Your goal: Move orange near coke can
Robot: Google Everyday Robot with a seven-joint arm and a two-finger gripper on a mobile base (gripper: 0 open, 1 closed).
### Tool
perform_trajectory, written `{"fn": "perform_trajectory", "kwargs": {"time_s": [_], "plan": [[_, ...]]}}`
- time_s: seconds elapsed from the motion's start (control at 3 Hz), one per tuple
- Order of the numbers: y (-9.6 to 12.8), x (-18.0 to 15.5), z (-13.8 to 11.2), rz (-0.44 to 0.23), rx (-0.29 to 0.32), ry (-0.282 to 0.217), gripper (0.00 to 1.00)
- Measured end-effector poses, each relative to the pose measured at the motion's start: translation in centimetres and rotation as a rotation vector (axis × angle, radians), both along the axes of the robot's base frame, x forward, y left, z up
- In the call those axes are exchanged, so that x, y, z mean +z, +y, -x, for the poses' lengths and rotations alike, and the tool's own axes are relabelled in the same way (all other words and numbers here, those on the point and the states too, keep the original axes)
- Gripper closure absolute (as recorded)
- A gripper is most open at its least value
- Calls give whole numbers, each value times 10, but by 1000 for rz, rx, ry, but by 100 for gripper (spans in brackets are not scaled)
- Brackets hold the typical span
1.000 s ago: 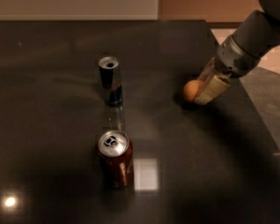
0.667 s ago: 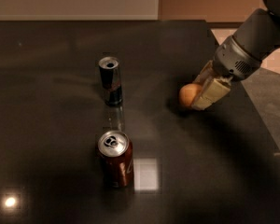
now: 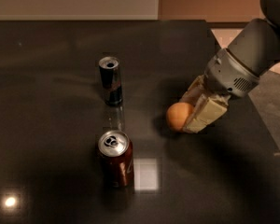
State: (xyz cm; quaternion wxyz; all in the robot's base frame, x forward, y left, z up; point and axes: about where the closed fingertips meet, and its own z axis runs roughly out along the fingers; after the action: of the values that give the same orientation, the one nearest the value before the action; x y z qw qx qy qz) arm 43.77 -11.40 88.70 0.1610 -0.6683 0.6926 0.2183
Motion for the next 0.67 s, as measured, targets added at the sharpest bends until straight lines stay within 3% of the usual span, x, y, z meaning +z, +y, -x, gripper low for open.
{"fn": "perform_trajectory", "kwargs": {"time_s": [0.67], "plan": [[30,-21,52,-23,96,22,100]]}}
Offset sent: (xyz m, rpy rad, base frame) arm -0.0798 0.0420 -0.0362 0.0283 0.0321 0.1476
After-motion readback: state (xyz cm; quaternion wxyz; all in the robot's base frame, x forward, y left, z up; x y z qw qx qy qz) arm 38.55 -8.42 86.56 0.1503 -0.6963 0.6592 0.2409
